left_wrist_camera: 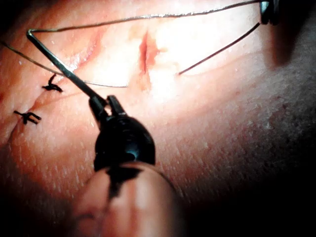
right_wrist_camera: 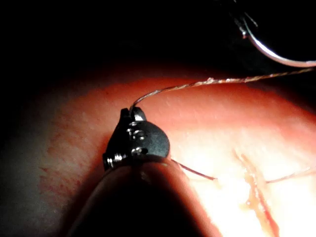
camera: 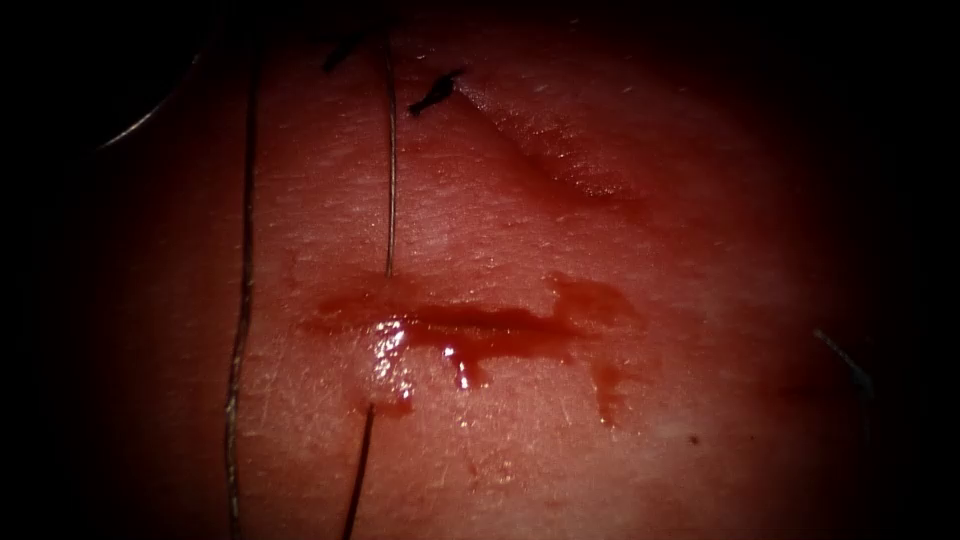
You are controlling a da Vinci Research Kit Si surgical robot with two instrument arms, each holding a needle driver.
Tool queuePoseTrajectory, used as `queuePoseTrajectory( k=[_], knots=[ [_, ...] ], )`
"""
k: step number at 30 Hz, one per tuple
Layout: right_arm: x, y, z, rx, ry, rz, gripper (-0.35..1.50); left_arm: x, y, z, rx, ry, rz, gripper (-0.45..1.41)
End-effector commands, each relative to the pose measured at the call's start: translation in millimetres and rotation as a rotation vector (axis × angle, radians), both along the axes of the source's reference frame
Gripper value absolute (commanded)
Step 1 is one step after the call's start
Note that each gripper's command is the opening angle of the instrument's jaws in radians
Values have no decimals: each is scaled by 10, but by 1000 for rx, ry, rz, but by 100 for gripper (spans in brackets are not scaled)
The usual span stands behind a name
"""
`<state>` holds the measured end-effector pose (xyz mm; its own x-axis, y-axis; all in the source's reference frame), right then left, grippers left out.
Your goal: Wound Closure
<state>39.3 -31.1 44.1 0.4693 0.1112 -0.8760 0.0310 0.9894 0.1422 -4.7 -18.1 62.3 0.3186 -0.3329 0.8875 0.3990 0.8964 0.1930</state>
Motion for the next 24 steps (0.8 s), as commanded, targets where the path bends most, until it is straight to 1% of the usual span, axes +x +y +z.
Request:
queuePoseTrajectory(
  k=[1, 3, 4, 5, 6, 7, 8, 9, 10, 12, 13, 14, 18, 22, 24],
  knots=[
    [10, -2, -7, 7, 24, -13, -35, -2, 1, 6, 6, 3, -8, -45],
    [11, -2, -8, -12, 29, -28, -35, -1, 1, 6, 6, 5, -9, -45],
    [11, 6, -8, -48, 28, -48, 0, 1, 2, 6, 7, 11, -14, -45],
    [10, 14, -5, -48, 26, -46, 37, 2, 2, 6, 7, 14, -16, -45],
    [7, 26, -1, -58, 42, -29, 84, 2, 2, 6, 7, 17, -18, -45],
    [4, 35, 4, -74, 53, -9, 104, 2, 2, 6, 7, 21, -21, -45],
    [-1, 43, 10, -90, 67, 9, 118, 2, 2, 6, 7, 22, -23, -45],
    [-1, 43, 10, -90, 67, 9, 118, 2, 2, 6, 7, 22, -23, -45],
    [-11, 58, 25, -124, 85, 35, 130, 2, 2, 6, 7, 22, -23, -45],
    [-18, 68, 42, -151, 98, 53, 136, 2, 2, 6, 7, 21, -22, -45],
    [-20, 70, 48, -162, 100, 59, 136, 2, 2, 6, 8, 22, -23, -45],
    [-20, 71, 62, -173, 102, 65, 140, 2, 2, 6, 8, 24, -24, -45],
    [-13, 67, 81, -210, 96, 58, 140, 3, 2, 6, 8, 23, -24, -45],
    [-5, 63, 92, -220, 93, 60, 140, 5, 2, 7, 8, 24, -23, -45],
    [-4, 63, 93, -221, 92, 60, 138, 6, 3, 7, 8, 24, -23, -45]
  ],
)
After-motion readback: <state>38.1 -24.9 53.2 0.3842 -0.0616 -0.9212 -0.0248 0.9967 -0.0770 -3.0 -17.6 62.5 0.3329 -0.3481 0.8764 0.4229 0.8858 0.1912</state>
